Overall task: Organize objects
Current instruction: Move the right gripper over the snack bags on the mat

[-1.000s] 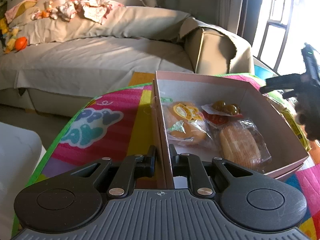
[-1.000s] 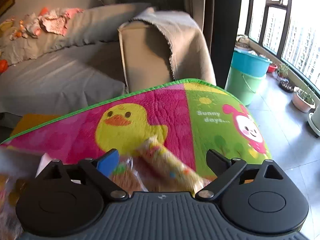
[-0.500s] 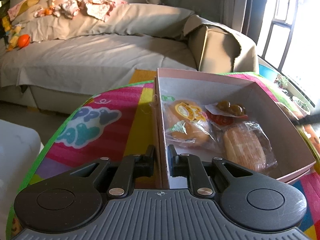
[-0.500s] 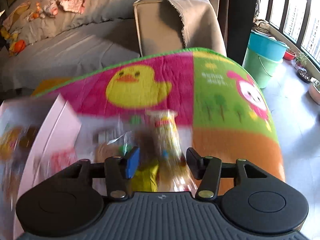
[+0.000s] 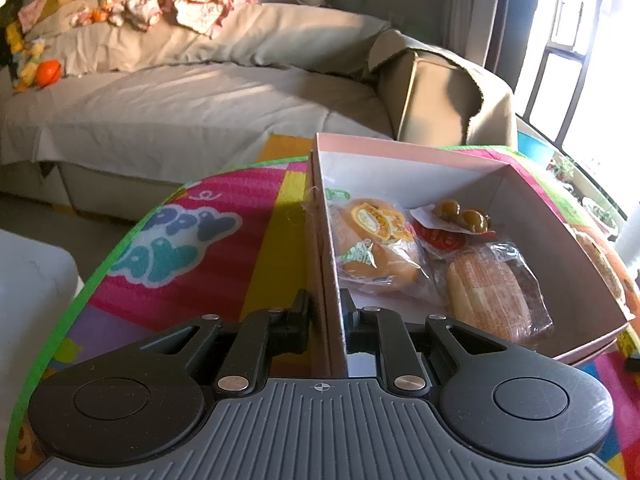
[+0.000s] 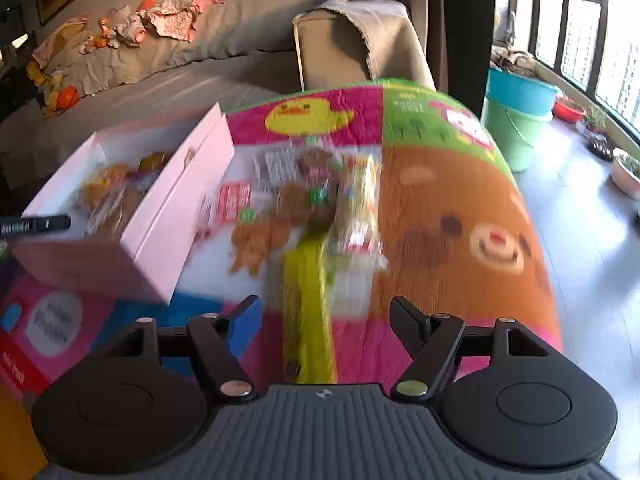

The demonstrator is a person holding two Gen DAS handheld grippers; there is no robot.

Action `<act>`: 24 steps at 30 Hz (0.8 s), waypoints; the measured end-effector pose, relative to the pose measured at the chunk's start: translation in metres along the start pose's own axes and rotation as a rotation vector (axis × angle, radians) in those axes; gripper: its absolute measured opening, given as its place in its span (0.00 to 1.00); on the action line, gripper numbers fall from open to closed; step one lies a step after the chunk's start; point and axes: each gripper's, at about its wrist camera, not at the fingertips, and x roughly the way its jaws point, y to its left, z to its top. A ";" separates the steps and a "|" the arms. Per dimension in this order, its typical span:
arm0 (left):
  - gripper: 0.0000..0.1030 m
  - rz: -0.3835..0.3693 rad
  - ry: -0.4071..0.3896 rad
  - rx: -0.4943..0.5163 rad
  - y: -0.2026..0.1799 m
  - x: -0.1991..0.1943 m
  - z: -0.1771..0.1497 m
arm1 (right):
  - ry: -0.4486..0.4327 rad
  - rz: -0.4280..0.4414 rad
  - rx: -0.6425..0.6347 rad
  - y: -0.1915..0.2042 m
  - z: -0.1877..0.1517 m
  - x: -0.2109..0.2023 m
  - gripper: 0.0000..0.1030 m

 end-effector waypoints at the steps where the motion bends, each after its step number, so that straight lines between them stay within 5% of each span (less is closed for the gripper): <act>1: 0.16 -0.003 0.002 -0.005 0.001 0.000 0.000 | 0.005 -0.009 0.001 0.004 -0.004 0.001 0.58; 11: 0.15 -0.003 0.005 0.002 0.000 -0.001 -0.002 | -0.027 0.005 -0.054 0.048 -0.007 -0.011 0.57; 24: 0.16 -0.007 0.004 -0.001 0.001 -0.002 -0.003 | -0.023 -0.019 -0.054 0.048 -0.006 -0.004 0.58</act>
